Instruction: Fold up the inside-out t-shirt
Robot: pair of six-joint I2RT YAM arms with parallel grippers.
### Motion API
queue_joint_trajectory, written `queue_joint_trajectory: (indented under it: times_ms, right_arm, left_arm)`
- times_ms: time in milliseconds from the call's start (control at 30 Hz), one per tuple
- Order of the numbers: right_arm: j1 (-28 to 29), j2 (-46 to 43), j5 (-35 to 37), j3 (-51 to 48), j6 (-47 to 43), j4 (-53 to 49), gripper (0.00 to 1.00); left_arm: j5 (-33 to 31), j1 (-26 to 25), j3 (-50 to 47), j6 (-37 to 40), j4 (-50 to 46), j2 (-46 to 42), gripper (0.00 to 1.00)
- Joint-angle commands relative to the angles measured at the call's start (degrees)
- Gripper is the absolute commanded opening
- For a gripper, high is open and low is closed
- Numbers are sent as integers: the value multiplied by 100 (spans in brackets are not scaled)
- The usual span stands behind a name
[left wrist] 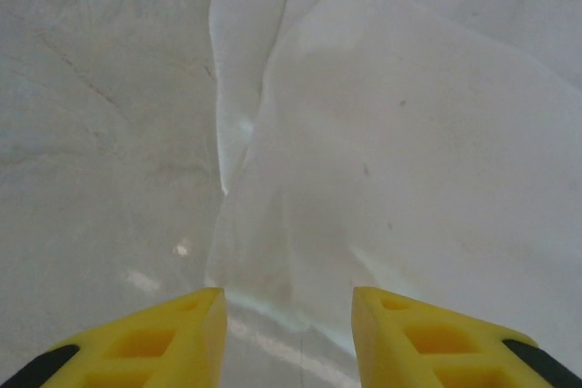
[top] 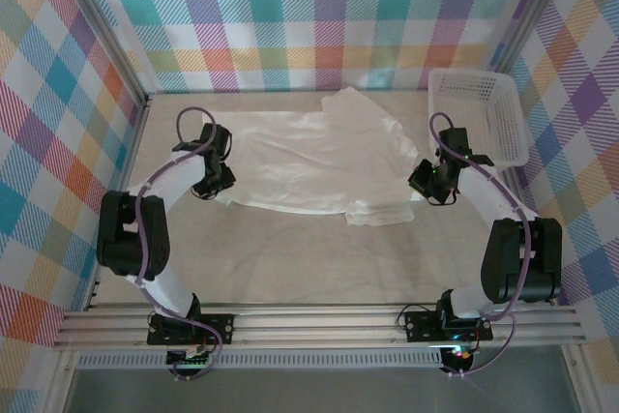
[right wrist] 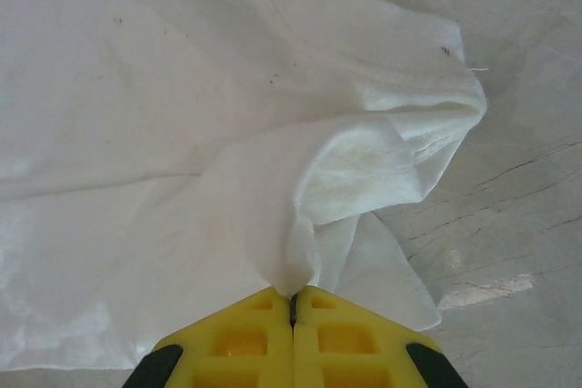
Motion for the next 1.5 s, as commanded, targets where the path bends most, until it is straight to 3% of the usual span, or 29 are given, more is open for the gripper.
queue_joint_trajectory:
  times_ms: [0, 233, 700, 867, 900, 1000, 1067, 1467]
  right_arm:
    - [-33, -68, -79, 58, -95, -9, 0]
    - [-37, -165, 17, 79, -117, -76, 0]
    - [-40, -302, 219, 465, -97, -224, 0]
    - [-35, -328, 228, 425, -82, -190, 0]
    - [-36, -317, 200, 432, -81, -184, 0]
    - [-36, -277, 113, 442, -55, -133, 0]
    - [-34, -256, 67, 449, -44, -110, 0]
    - [-33, -264, -30, 336, 0, -50, 0]
  left_arm:
    - [-92, 62, 298, 185, -150, 315, 37]
    - [-252, 112, 470, 296, -341, 346, 1]
    - [-713, 394, 675, 404, -850, -597, 0]
    - [0, 493, 234, 505, -449, -881, 0]
    - [171, 493, 165, 510, -357, -884, 2]
    - [405, 493, 71, 461, -298, -764, 34]
    - [376, 493, 19, 447, -275, -665, 44]
    - [-97, 481, -635, -11, -217, -724, 47]
